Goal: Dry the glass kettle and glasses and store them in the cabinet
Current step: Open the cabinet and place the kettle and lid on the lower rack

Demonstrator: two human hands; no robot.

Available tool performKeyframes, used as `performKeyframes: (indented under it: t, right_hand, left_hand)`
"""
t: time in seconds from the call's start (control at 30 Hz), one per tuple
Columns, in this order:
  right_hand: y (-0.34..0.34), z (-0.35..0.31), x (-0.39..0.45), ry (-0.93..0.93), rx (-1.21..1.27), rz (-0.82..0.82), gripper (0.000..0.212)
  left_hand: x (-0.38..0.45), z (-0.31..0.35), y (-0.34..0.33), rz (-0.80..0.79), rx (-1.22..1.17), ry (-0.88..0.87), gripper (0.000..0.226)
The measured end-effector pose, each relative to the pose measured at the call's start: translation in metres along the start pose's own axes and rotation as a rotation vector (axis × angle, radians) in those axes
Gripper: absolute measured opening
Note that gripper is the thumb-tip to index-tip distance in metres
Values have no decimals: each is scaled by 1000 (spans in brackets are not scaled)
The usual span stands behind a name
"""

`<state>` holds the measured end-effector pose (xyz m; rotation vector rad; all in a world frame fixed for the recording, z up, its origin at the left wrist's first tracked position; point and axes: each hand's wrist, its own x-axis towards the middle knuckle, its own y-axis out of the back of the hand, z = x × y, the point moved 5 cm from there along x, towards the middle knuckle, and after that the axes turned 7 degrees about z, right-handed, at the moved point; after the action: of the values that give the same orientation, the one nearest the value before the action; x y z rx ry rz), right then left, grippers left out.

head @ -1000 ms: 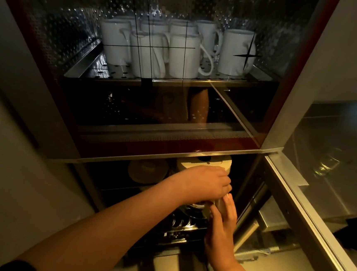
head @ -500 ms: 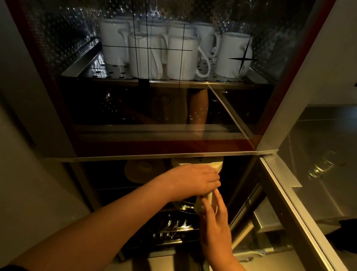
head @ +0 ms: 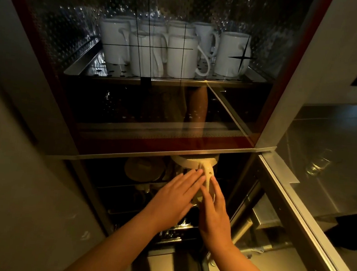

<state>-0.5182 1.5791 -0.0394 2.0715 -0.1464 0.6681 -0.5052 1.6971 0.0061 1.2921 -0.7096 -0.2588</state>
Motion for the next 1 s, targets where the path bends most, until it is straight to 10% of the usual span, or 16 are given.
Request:
performKeyframes:
  t: [1.0]
  right_hand:
    - [-4, 3, 29, -126, 238, 102, 93]
  left_hand:
    - [17, -8, -25, -37, -185, 232, 89]
